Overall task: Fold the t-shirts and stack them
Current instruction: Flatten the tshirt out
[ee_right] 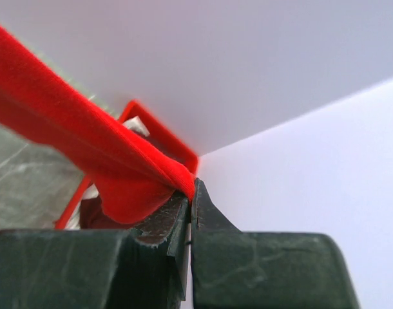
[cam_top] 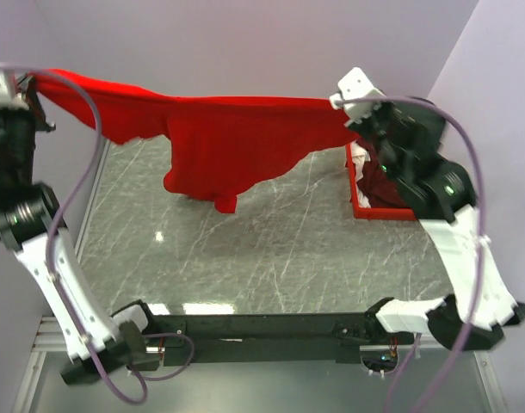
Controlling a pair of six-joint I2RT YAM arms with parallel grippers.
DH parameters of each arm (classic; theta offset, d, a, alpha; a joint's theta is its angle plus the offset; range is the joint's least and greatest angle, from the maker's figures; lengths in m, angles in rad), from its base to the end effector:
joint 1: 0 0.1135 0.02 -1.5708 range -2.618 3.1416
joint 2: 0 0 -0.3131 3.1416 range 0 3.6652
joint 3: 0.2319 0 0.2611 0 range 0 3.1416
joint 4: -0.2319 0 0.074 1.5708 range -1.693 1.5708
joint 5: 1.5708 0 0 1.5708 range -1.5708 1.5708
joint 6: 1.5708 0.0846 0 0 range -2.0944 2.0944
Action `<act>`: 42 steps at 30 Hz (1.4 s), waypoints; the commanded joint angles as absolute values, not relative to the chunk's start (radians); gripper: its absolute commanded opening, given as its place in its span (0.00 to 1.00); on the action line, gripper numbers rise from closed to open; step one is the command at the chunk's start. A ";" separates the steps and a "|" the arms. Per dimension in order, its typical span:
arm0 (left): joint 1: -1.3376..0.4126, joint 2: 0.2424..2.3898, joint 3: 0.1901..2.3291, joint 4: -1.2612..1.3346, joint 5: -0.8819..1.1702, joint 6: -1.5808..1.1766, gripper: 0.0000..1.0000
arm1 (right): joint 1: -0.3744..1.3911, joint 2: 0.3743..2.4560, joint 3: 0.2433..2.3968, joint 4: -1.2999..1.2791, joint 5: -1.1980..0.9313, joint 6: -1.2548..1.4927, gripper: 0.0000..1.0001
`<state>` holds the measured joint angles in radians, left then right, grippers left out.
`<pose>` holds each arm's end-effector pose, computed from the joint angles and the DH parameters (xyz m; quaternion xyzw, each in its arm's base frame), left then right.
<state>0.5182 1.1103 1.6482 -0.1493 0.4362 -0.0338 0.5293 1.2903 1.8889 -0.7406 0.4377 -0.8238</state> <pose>0.1982 0.0719 0.6328 0.0246 0.5724 0.0774 0.8159 0.2413 0.0996 0.5858 -0.3508 0.6641 -0.2561 0.6086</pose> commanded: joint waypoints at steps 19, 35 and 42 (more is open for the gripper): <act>0.563 1.229 2.091 -0.259 0.241 0.123 0.01 | 0.532 1.265 2.006 -0.377 0.486 -1.074 0.00; 0.575 1.368 2.123 -0.158 0.488 -0.227 0.00 | 0.483 1.456 2.192 -0.374 0.423 -0.993 0.00; 0.595 1.142 1.878 -0.069 0.511 -0.216 0.00 | 0.500 1.263 1.996 -0.368 0.391 -0.983 0.00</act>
<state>0.5804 1.2423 1.9217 -0.1806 0.5201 -0.2066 0.5014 1.3792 2.0422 -0.4442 0.3702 -0.9924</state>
